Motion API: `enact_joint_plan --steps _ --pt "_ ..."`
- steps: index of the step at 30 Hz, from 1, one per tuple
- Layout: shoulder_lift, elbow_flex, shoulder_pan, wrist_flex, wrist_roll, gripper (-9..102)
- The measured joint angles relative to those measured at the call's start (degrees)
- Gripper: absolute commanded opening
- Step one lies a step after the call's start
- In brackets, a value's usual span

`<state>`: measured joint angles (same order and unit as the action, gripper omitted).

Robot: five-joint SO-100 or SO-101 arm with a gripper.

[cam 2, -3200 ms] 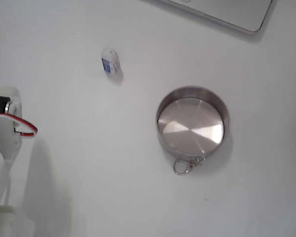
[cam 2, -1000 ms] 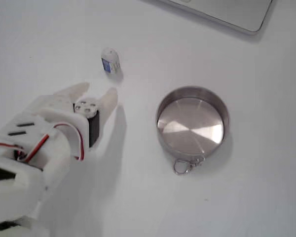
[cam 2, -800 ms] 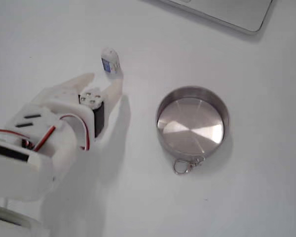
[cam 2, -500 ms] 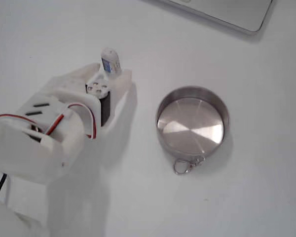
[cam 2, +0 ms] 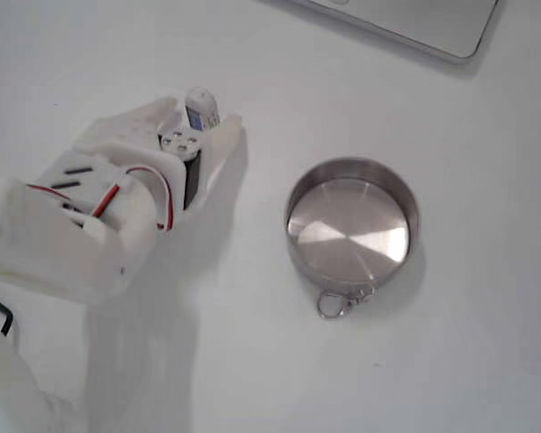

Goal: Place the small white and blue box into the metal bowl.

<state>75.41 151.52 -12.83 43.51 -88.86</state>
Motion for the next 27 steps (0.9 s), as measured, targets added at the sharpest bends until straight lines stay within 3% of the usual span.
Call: enact_joint_plan --steps 3,14,27 --pt "-0.18 -0.53 0.09 0.00 0.00 22" --pt "-0.18 -0.70 -2.29 0.00 -0.09 -3" --pt "7.73 1.49 -6.77 0.00 -0.09 -3"
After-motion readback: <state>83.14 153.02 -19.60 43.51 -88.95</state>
